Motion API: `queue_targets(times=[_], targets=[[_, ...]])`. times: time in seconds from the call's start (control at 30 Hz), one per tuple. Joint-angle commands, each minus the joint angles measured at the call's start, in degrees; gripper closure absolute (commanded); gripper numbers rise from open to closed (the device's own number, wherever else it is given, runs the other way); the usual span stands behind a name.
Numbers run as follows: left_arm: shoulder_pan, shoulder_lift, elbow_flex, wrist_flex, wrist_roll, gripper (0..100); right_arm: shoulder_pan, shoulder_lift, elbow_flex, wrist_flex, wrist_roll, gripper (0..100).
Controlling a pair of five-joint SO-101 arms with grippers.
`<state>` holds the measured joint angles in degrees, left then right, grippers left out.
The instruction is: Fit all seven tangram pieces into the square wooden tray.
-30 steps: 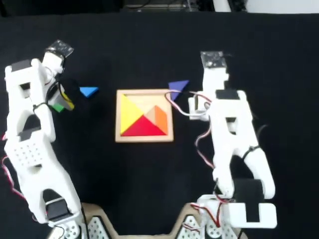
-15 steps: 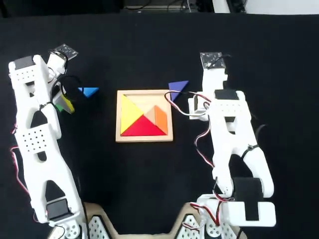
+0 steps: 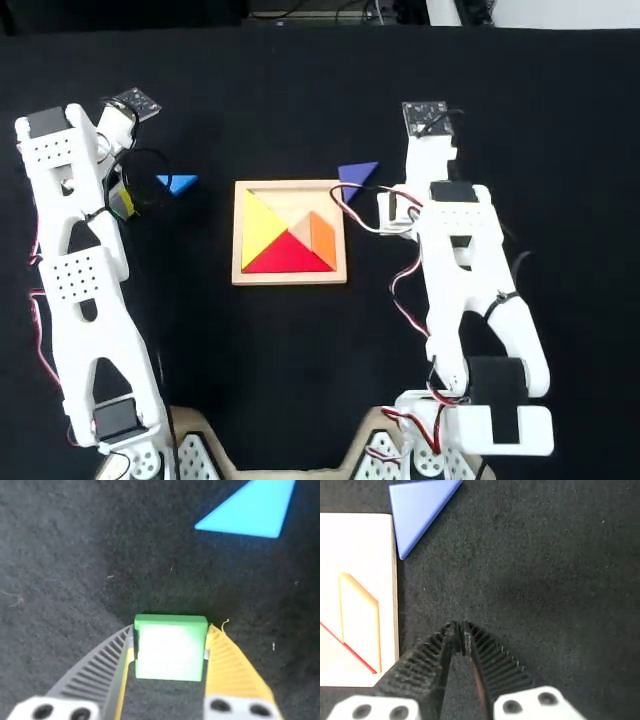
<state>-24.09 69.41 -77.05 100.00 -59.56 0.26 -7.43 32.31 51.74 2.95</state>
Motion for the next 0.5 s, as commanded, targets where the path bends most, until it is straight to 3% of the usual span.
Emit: queue_targets(times=[0.0,0.2,0.33,0.47], targets=[[1.1,-5.19,-3.56,1.05,3.43,92,-0.18,-0.57,-0.31,-0.97,0.26,98.6],[8.48,-26.02,8.31,1.05,10.81,93,-0.09,-0.75,-0.31,-0.97,0.26,98.7],[16.48,-44.4,27.91,1.05,11.43,93,-0.09,-0.75,-0.31,-0.97,0.26,98.7],[26.95,-60.66,46.2,0.44,18.9,92,0.0,-0.75,-0.31,-0.88,0.26,98.7]])
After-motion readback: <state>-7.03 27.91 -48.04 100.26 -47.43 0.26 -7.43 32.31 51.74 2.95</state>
